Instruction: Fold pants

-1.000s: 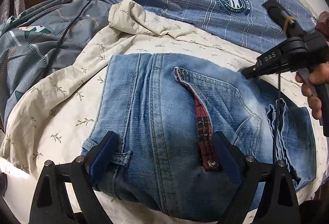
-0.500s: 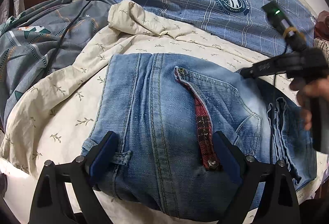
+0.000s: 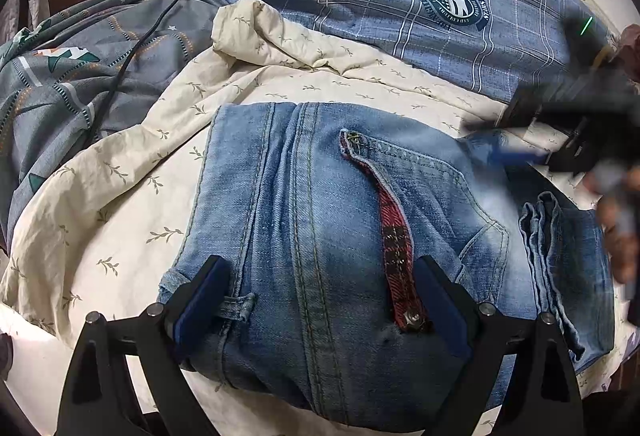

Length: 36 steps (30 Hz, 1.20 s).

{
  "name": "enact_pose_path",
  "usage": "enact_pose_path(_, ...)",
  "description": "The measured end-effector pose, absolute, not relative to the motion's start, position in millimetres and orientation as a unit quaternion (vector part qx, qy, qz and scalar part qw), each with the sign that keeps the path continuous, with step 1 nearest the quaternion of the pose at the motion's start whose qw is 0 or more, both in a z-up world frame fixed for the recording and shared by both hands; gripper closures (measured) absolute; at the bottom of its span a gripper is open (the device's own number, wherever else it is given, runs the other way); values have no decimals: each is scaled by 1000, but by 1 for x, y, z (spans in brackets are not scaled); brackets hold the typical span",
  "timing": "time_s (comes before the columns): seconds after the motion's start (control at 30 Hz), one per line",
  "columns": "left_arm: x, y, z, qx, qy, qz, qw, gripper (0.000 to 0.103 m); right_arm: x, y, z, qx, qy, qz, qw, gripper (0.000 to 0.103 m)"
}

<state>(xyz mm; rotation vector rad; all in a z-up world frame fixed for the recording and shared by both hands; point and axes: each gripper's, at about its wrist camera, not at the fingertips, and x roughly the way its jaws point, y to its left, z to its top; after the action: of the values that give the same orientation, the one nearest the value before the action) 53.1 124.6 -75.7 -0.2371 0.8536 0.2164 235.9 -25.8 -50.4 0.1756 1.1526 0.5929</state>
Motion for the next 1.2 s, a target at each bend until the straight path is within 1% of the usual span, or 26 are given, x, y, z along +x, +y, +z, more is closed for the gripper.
enact_pose_path(0.03, 53, 124, -76, -113, 413, 104, 898, 9, 241, -32, -69, 98, 556, 259, 784, 42)
enact_pose_path(0.07, 53, 124, -76, -113, 412, 104, 898, 9, 240, -35, -70, 113, 547, 264, 786, 42)
enact_pose_path(0.17, 53, 125, -76, -116, 412, 104, 898, 9, 231, -34, -59, 117, 543, 271, 786, 41)
enact_pose_path(0.3, 53, 124, -76, -116, 413, 105, 897, 9, 221, -35, -37, 123, 514, 291, 798, 40)
enact_pose_path(0.33, 53, 124, -76, -116, 412, 105, 898, 9, 224, -35, -38, 119, 519, 285, 797, 38)
enact_pose_path(0.4, 52, 124, -76, -113, 412, 105, 898, 9, 236, -34, -61, 85, 562, 240, 787, 38)
enact_pose_path(0.43, 52, 123, -76, -112, 412, 105, 898, 9, 238, -37, -69, 93, 568, 240, 782, 38)
enact_pose_path(0.53, 52, 125, -76, -117, 412, 103, 898, 9, 232, -44, -55, 121, 551, 244, 789, 38)
enact_pose_path(0.67, 52, 124, -76, -117, 412, 106, 897, 9, 204, -51, -27, 125, 513, 274, 804, 38)
enact_pose_path(0.73, 53, 124, -76, -117, 412, 107, 897, 9, 194, -54, -22, 124, 514, 275, 803, 38)
enact_pose_path(0.83, 53, 123, -75, -117, 412, 108, 897, 9, 182, -53, -33, 127, 529, 290, 788, 36)
enact_pose_path(0.93, 52, 123, -75, -115, 411, 110, 898, 9, 187, -50, -70, 116, 583, 273, 756, 36)
enact_pose_path(1.03, 50, 122, -75, -113, 409, 109, 899, 9, 182, -54, -60, 127, 567, 272, 767, 36)
enact_pose_path(1.2, 45, 124, -71, -128, 401, 104, 901, 9, 145, -78, -15, 111, 497, 280, 813, 36)
